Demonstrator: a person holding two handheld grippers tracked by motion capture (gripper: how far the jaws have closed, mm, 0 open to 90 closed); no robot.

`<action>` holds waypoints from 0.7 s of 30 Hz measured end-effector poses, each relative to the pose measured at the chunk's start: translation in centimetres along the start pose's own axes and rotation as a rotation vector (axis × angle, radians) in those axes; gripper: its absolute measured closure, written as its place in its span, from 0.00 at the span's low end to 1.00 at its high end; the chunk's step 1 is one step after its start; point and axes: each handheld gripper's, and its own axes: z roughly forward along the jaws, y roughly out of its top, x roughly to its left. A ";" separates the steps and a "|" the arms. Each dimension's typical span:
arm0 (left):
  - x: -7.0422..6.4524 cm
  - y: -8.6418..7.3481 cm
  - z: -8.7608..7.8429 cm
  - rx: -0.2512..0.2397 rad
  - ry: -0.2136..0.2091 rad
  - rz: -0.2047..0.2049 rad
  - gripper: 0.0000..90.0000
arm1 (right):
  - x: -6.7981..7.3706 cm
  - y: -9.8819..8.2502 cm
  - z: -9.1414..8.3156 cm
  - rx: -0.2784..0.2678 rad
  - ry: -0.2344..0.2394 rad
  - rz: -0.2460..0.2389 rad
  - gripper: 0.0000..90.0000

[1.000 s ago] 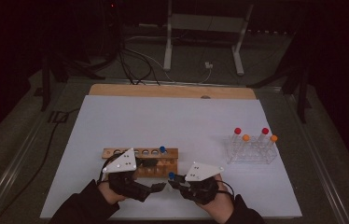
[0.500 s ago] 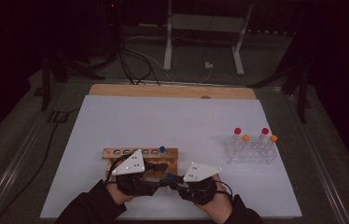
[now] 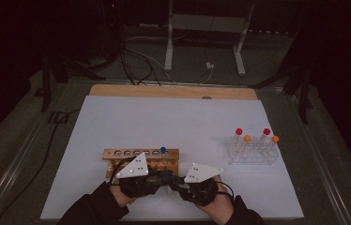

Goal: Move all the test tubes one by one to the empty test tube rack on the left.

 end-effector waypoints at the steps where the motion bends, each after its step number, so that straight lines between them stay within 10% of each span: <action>1: 0.0 0.0 0.0 0.000 0.001 0.003 0.85 | 0.0 0.0 0.0 0.000 0.000 0.001 0.85; 7: 0.2 0.1 -0.2 -0.008 0.002 0.000 0.86 | -0.1 0.0 -0.1 -0.013 0.003 0.010 0.84; 21: 1.7 2.0 -3.5 -0.068 0.113 0.023 0.86 | -1.9 0.2 -2.7 -0.106 -0.071 0.070 0.47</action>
